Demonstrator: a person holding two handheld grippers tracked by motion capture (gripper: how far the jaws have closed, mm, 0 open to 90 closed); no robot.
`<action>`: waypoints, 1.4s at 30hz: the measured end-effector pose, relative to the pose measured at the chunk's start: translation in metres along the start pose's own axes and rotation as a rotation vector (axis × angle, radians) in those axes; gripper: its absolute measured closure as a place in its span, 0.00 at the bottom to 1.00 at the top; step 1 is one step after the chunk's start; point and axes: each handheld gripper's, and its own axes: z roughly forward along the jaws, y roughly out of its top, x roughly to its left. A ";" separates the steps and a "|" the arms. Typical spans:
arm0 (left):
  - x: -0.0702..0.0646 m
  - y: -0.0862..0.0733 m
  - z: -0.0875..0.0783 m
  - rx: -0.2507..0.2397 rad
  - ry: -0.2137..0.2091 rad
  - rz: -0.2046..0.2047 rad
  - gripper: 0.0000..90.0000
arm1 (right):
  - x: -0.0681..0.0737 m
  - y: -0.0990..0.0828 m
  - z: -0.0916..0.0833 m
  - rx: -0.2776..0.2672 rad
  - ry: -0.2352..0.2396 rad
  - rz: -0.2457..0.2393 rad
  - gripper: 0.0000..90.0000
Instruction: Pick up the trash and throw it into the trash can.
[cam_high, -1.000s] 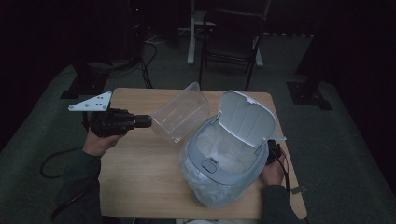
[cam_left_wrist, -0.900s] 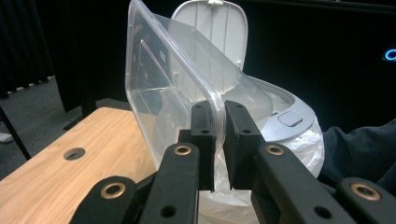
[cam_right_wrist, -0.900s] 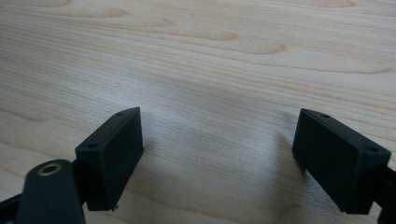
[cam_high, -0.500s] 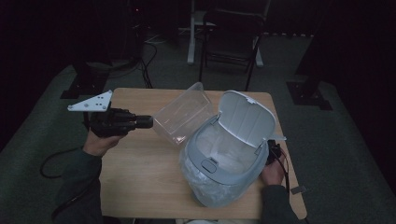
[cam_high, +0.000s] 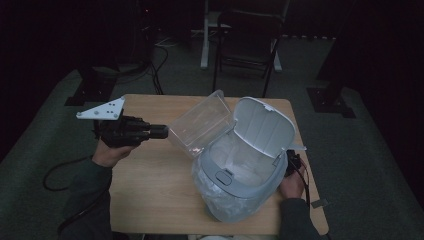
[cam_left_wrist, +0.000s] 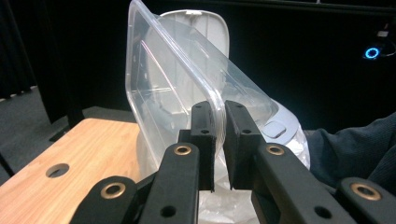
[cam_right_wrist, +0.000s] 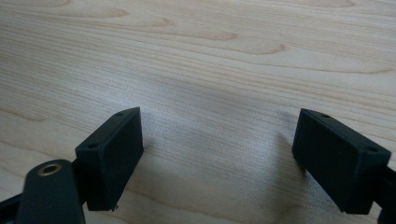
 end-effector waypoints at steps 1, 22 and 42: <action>0.000 0.000 0.001 0.001 -0.001 0.001 0.94 | 0.000 0.000 0.000 0.000 0.000 0.000 0.17; -0.003 0.007 0.001 0.006 -0.017 0.013 0.94 | 0.000 0.000 0.000 0.000 0.000 0.000 0.17; -0.006 0.013 0.007 0.013 -0.053 0.024 0.93 | 0.000 0.000 0.000 0.000 0.000 0.000 0.17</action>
